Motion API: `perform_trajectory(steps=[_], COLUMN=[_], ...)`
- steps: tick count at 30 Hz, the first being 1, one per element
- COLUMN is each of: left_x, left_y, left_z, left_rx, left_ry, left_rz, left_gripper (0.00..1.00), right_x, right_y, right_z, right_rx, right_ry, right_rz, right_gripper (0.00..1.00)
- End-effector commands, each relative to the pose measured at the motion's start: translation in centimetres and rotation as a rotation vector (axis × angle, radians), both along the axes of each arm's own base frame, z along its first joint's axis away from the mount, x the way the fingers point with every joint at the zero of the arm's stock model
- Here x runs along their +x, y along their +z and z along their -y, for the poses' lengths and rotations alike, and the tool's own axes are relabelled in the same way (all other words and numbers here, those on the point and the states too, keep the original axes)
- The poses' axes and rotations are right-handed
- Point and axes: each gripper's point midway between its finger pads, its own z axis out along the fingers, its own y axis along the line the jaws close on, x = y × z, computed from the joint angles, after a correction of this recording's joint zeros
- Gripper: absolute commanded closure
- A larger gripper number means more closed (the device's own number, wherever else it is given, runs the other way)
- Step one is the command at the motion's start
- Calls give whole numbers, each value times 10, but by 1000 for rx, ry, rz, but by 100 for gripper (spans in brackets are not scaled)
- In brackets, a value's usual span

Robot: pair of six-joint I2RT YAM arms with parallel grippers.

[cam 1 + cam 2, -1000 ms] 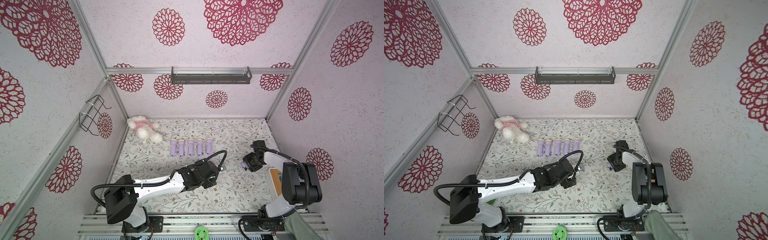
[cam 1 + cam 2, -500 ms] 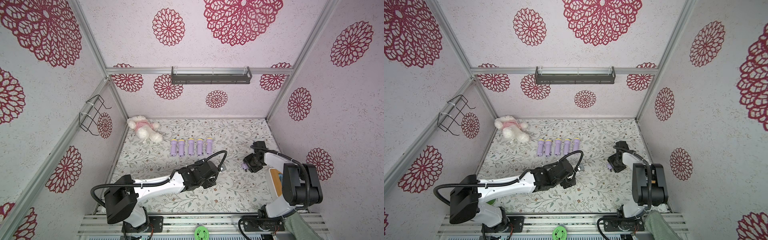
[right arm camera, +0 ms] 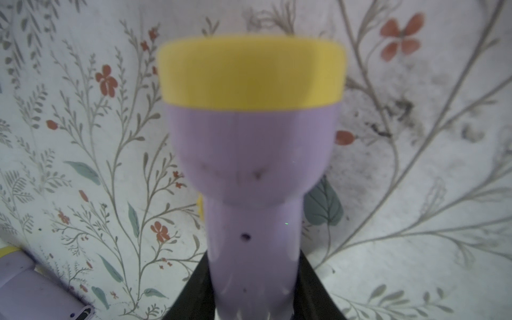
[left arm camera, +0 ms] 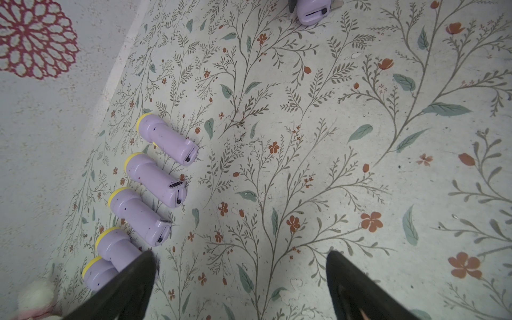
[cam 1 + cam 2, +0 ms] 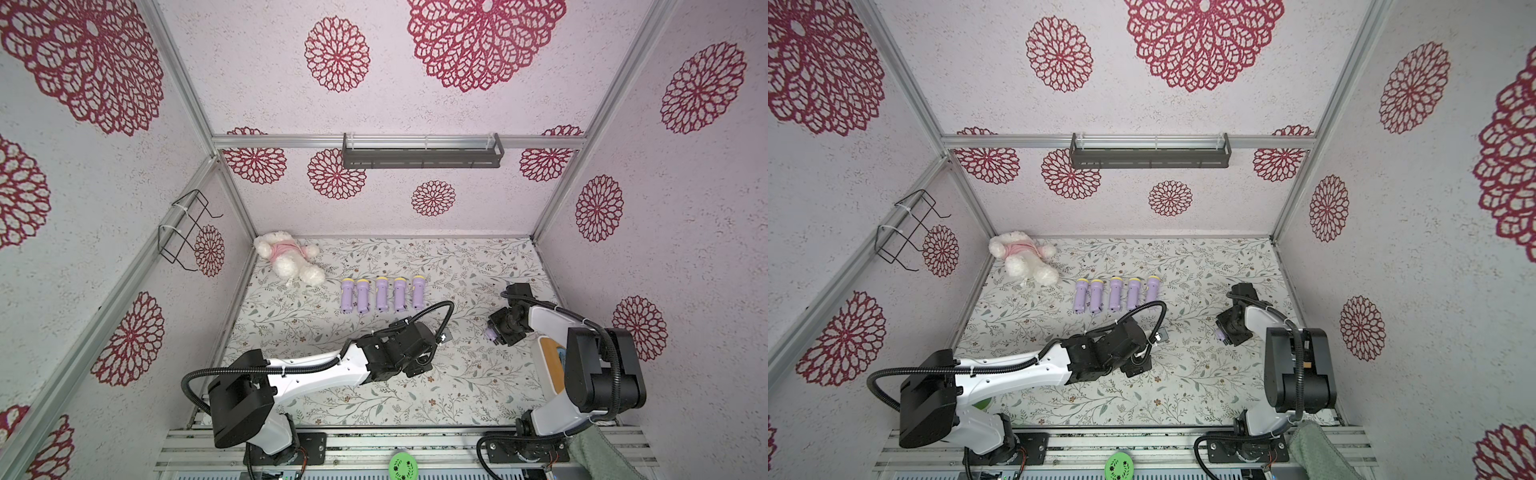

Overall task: Close the plug at the bottom of the flashlight
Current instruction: Pick up the flashlight from the center of the board.

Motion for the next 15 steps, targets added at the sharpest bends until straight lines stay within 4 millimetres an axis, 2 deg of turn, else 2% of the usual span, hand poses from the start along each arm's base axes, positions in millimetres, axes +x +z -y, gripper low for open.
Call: perform_trajectory(steps=[1, 2, 3, 9, 15], left_x=[2, 3, 3, 5, 7], left_y=[7, 8, 8, 14, 29], left_z=[7, 7, 7, 7, 6], left_rx=[-5, -8, -7, -22, -66], left_ry=[-10, -7, -7, 0, 8], left_rz=[20, 23, 24, 41, 92], left_gripper=[3, 3, 3, 3, 3], right_x=[-24, -23, -21, -4, 17], right_y=[-10, -7, -4, 24, 75], right_z=[1, 2, 1, -9, -32], right_rx=[-8, -10, -11, 24, 56], right_ry=[10, 11, 15, 80, 215], right_rz=[-78, -66, -55, 69, 278], right_gripper=[90, 97, 100, 100, 100])
